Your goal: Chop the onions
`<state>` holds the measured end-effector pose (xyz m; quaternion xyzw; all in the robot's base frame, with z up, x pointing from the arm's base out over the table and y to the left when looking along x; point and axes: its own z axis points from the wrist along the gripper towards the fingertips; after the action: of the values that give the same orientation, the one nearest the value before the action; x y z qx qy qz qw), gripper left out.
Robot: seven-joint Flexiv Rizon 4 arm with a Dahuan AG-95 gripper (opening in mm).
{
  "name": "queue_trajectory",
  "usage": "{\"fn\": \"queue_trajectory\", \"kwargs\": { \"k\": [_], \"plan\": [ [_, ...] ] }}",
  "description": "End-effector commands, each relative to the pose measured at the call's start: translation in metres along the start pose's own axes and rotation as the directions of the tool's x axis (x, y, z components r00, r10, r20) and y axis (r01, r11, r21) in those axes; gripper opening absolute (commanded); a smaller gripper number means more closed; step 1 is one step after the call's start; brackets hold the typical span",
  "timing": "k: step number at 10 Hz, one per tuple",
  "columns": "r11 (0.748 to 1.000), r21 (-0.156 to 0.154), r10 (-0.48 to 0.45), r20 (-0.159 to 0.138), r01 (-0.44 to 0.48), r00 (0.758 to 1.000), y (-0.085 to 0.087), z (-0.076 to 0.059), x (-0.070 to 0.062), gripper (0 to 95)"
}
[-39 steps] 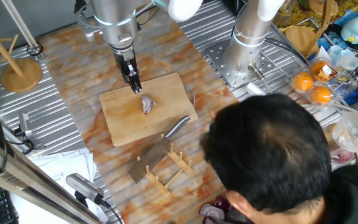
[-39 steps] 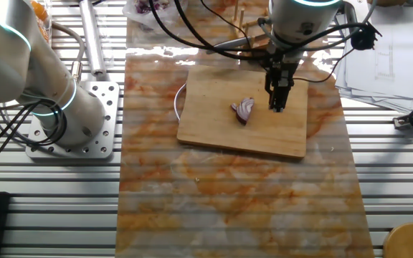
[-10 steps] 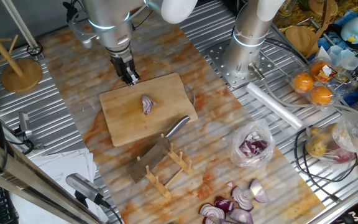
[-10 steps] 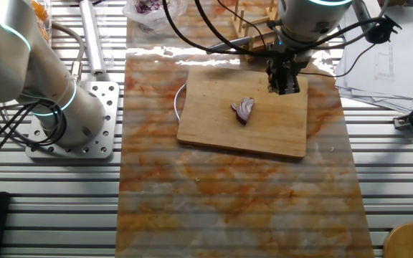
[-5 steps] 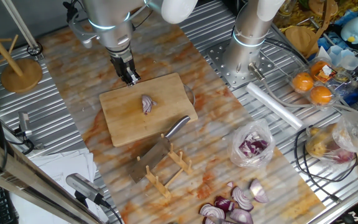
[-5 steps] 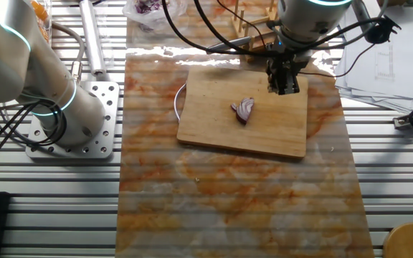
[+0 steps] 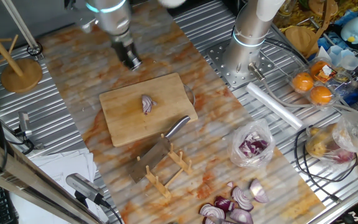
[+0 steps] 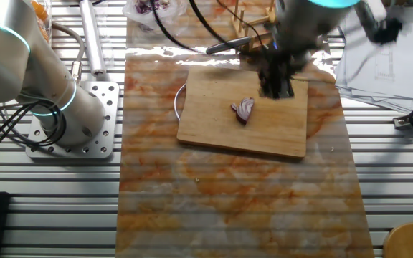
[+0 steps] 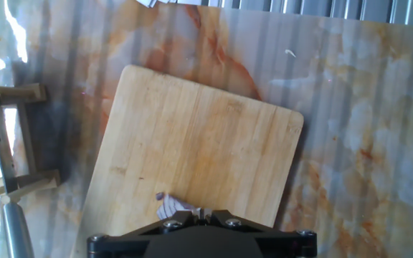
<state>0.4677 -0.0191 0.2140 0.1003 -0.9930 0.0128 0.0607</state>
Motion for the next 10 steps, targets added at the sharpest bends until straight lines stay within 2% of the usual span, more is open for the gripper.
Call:
{"fn": "queue_trajectory", "kwargs": {
  "k": [1,3,5,6,7,8,10],
  "plan": [
    [1.0,0.014,-0.022,-0.057,0.023,0.998,0.026,0.011,-0.02,0.0],
    [0.999,0.009,-0.038,-0.049,0.039,0.998,0.017,0.025,-0.028,0.0],
    [0.999,0.01,-0.05,-0.027,0.05,0.998,0.004,0.048,-0.039,0.0],
    [0.998,-0.006,-0.056,-0.011,0.056,0.998,0.0,0.058,-0.044,0.0],
    [0.998,-0.029,-0.054,0.004,0.054,0.999,0.001,0.063,-0.048,0.0],
    [0.998,-0.05,-0.032,0.008,0.032,0.999,0.015,0.065,-0.062,0.0],
    [0.999,-0.051,-0.018,0.0,0.018,1.0,0.051,0.064,-0.081,0.0]
  ]
}}
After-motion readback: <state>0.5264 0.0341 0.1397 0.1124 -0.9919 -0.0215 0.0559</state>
